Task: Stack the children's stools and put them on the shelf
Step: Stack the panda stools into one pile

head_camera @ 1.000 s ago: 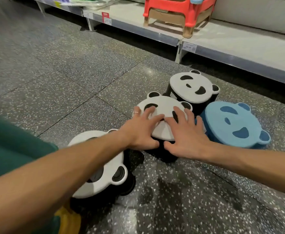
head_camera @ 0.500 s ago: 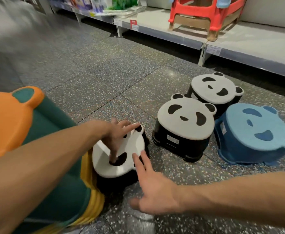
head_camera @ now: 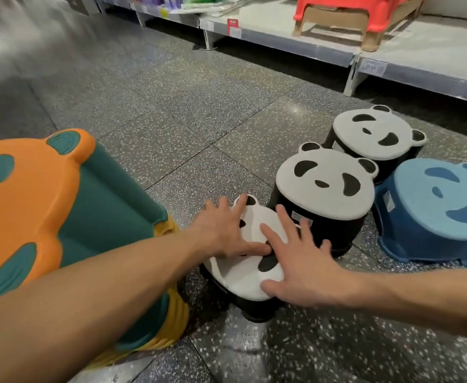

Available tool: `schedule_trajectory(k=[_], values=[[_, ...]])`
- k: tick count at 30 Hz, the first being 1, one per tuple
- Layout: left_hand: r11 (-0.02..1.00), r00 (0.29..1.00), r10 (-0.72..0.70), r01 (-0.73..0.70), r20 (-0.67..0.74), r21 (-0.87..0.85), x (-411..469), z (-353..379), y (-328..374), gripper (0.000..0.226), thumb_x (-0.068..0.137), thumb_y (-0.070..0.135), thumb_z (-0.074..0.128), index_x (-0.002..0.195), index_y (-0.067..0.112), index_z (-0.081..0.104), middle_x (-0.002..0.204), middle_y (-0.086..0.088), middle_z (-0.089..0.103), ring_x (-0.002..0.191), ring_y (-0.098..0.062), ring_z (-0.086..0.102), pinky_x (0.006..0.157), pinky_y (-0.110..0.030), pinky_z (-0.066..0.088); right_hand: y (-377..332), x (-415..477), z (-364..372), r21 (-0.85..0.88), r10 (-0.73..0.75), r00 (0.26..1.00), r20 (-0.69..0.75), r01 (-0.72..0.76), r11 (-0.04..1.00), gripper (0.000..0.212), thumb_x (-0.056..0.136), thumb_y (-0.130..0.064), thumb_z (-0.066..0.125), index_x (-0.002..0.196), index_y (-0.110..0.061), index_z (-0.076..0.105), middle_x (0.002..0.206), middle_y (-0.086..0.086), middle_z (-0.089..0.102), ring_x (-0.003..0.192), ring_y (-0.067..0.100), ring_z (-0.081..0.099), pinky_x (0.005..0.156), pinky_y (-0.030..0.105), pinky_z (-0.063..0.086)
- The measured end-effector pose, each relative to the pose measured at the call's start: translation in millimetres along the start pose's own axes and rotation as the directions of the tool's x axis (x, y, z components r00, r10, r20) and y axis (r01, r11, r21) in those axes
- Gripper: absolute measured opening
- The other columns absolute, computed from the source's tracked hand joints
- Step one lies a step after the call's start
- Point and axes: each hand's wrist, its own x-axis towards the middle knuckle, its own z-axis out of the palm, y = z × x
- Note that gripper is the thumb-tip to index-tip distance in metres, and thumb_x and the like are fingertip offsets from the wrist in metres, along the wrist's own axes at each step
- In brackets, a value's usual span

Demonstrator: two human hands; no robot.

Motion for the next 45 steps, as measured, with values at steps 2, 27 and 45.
schedule_trajectory(k=[2,27,45], values=[[0.998,0.999,-0.034,0.035,0.02,-0.044,-10,11,14,0.135,0.069,0.102,0.046,0.166,0.029,-0.014,0.172,-0.021,0.009,0.154,-0.056,0.016,0.119,-0.065,0.032,14,-9,8,0.055,0.05,0.998,0.037,-0.052,0.997,0.113,0.074,-0.073,0.062,0.156,-0.049,-0.011,0.157,-0.014,-0.045,0.153,0.046,-0.01,0.113,0.074,0.023],[0.818,0.587,0.228,-0.548,-0.777,-0.173,-105,-7,26,0.089,0.063,0.089,0.069,0.13,0.03,0.071,0.143,0.015,0.056,0.125,-0.024,0.053,0.097,-0.043,0.047,40,-91,-74,0.226,-0.096,0.95,-0.297,0.168,0.96,0.129,0.057,-0.094,0.058,0.161,-0.039,0.005,0.163,-0.029,-0.015,0.153,0.008,0.007,0.123,0.041,0.024],[0.782,0.589,0.407,-0.619,-0.698,-0.067,25,-75,81,0.097,0.066,0.089,0.067,0.143,0.03,0.059,0.151,0.008,0.047,0.139,-0.03,0.044,0.114,-0.056,0.04,134,-36,-116,0.085,0.05,0.871,-0.489,-0.009,0.996,0.122,0.068,-0.091,0.051,0.163,-0.028,0.009,0.17,-0.013,-0.003,0.15,0.034,0.021,0.12,0.048,0.027]])
